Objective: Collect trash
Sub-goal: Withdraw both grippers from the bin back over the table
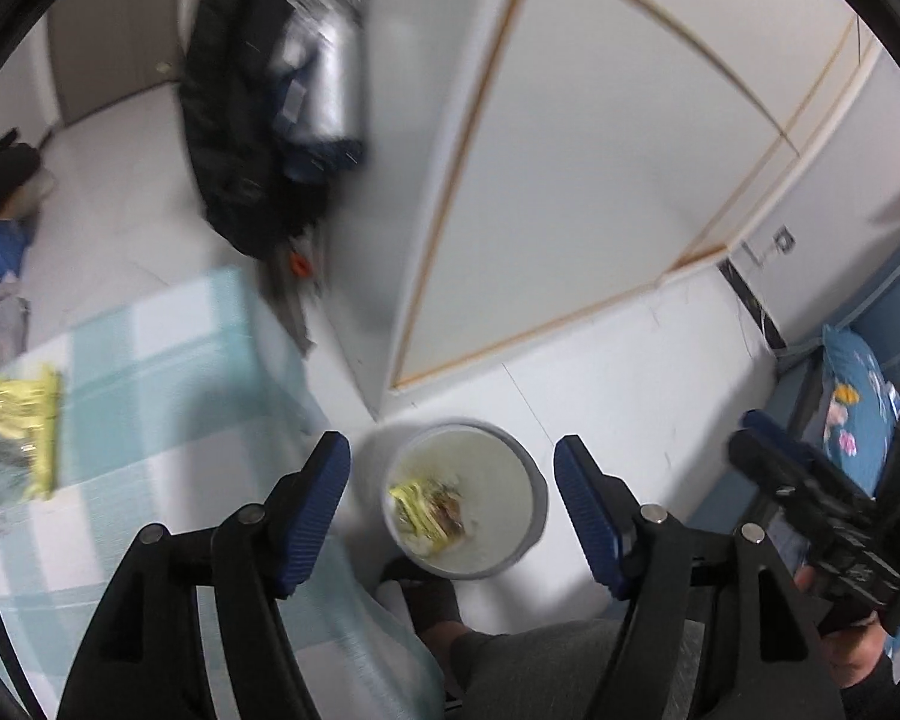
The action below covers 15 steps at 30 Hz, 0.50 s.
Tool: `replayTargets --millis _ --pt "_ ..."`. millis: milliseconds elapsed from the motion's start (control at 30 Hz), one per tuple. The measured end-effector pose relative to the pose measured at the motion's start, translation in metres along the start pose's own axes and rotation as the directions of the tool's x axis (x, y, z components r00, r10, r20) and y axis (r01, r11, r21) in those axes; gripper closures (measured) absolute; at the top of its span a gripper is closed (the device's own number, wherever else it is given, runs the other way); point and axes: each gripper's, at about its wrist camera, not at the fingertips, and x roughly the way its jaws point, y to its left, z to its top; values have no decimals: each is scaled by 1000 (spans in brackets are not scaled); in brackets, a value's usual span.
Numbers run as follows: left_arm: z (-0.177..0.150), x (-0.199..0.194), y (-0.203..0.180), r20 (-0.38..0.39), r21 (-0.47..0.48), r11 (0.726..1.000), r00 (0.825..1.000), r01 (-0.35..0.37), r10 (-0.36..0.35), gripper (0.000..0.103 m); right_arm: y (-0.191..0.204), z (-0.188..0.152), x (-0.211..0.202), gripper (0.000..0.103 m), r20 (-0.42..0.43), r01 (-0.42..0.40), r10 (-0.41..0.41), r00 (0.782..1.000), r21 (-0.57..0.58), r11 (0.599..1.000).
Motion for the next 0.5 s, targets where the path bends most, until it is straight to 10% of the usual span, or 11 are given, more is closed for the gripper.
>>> replayTargets --millis 500 --pt "-33 -126 84 333 -186 974 924 -131 188 14 143 12 -69 17 207 -116 171 963 -253 961"
